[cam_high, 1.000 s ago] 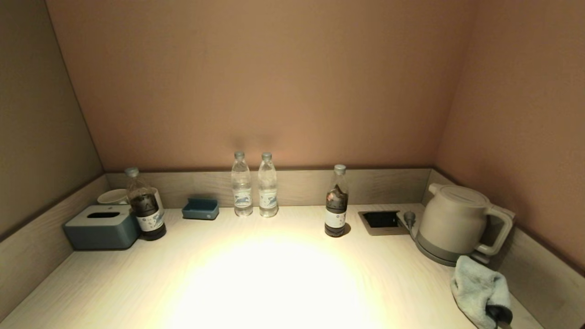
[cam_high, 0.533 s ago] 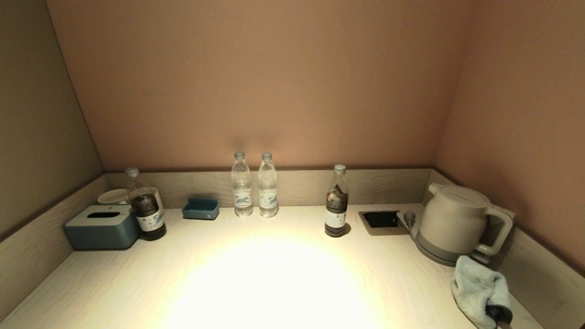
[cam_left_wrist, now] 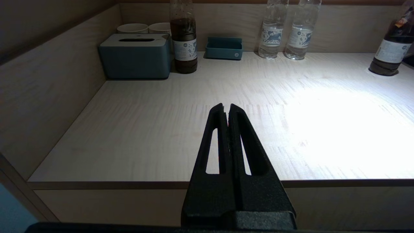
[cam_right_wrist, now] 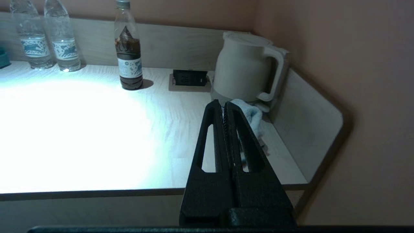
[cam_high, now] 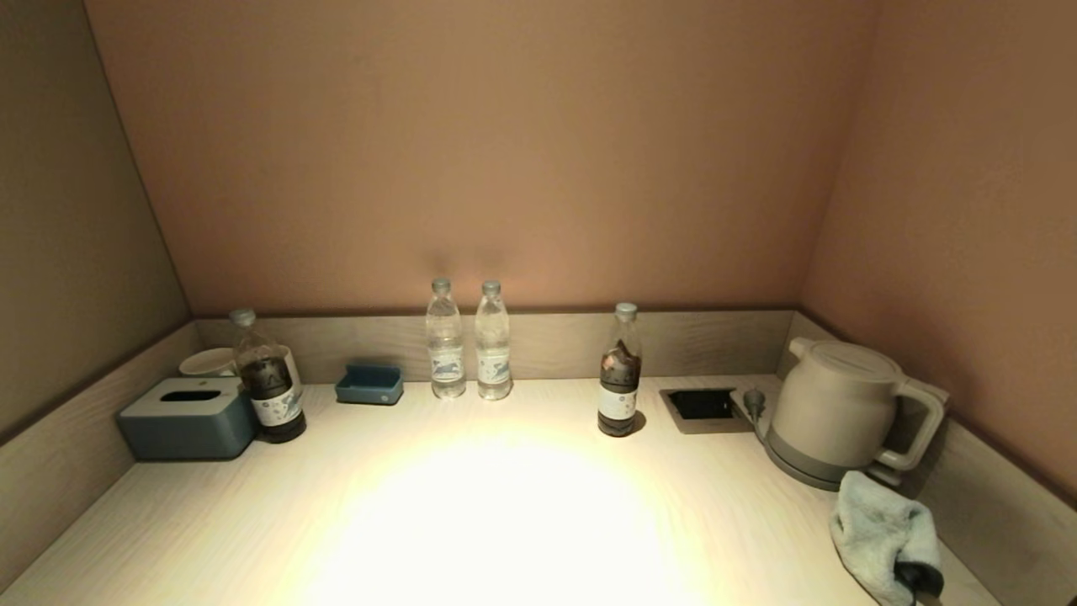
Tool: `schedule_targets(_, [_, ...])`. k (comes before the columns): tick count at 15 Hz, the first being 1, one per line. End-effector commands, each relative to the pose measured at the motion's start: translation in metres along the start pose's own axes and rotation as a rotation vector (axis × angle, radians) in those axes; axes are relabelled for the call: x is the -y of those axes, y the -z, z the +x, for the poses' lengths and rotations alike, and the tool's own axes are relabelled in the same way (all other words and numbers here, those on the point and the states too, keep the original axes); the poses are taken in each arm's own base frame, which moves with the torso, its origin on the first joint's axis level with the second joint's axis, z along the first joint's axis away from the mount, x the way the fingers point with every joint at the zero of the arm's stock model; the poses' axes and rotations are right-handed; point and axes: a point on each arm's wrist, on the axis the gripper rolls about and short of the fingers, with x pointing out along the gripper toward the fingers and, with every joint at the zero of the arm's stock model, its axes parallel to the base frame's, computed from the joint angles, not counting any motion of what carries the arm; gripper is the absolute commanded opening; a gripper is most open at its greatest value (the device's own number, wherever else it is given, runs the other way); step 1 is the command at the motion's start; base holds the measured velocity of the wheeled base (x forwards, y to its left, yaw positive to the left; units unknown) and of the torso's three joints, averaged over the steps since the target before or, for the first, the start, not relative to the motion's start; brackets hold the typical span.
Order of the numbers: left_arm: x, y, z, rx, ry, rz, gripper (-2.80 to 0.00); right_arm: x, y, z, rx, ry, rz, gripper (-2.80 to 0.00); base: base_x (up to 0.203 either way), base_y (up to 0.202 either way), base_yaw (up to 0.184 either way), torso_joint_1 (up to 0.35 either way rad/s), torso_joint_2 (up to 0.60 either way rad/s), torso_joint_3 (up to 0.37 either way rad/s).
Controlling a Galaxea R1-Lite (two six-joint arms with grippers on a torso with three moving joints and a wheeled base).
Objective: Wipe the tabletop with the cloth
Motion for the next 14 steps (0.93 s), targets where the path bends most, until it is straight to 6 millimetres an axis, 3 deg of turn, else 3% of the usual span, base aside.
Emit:
schedule_targets(1, [0.0,0.0,0.0,-0.001,0.0,-0.001,-2.8,0.0,-0.011,0.004,0.225,-0.002,0.011,-2.8,0.0,0.0,0.0,0.0,0.0,0.0])
schedule_targets(6, [0.0,0.0,0.0,-0.001,0.0,-0.001,-2.8,-0.004,0.023,0.016,0.109,-0.039,0.013,-2.8,0.0,0.0,0.0,0.0,0.0,0.0])
schedule_targets(14, [0.0,0.0,0.0,-0.001,0.0,-0.001,-2.8,-0.007,0.04,0.016,-0.052,-0.072,0.047,-2.8,0.0,0.0,0.0,0.0,0.0,0.0])
